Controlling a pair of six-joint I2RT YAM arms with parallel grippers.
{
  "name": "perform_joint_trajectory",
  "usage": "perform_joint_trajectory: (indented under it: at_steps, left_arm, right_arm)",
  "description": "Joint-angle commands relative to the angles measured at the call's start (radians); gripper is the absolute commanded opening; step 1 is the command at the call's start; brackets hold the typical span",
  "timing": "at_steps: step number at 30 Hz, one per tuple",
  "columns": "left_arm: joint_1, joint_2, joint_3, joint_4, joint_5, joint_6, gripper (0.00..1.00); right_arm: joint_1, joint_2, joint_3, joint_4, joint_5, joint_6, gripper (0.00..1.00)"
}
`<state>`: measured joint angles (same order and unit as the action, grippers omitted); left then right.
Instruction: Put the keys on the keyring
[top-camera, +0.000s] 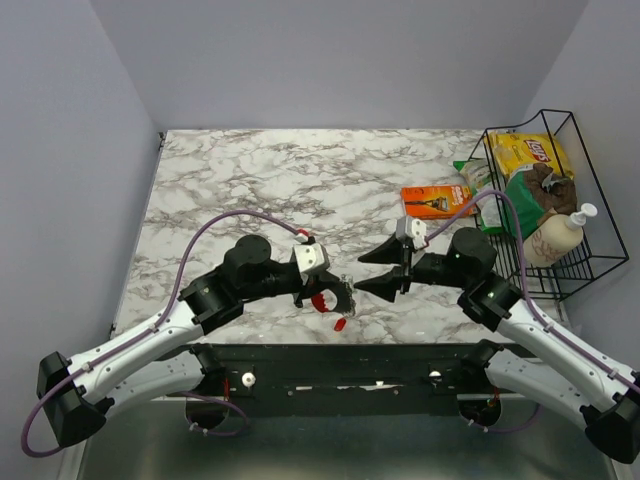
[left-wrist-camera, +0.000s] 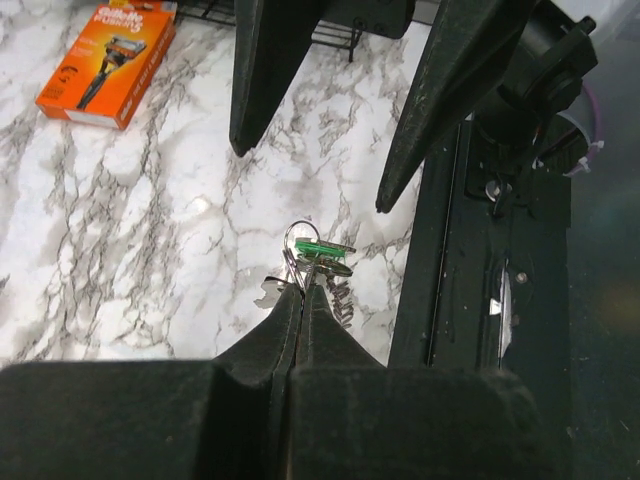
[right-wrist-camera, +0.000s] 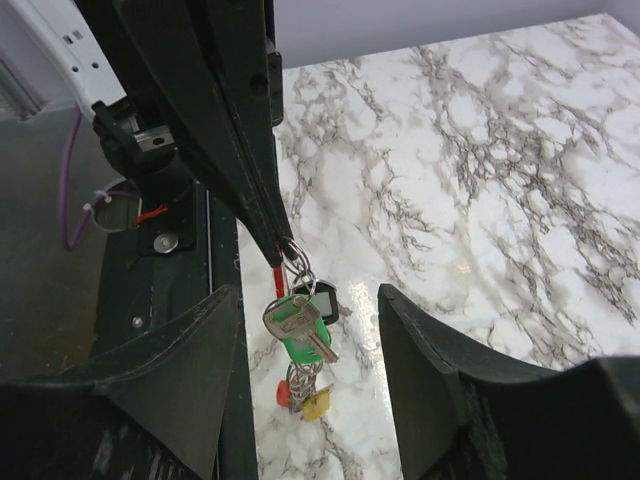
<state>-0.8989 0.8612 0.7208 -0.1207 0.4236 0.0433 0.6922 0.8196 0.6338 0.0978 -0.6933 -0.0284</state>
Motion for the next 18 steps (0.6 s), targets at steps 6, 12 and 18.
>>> perform_joint_trajectory:
  at_steps: [6, 12, 18]
  left_arm:
    - [-0.009, -0.030, -0.020, 0.115, 0.086, 0.046, 0.00]
    - [-0.011, -0.030, -0.015, 0.141, 0.098, 0.056, 0.00]
    - [-0.011, -0.047, -0.017, 0.147, 0.099, 0.059, 0.00]
  right_arm:
    - [0.000, 0.073, 0.075, 0.122, -0.218, -0.016, 0.61]
    - [0.000, 0.159, 0.099, 0.111, -0.288, -0.015, 0.52]
    - [0.000, 0.173, 0.087, 0.108, -0.282, -0.019, 0.42]
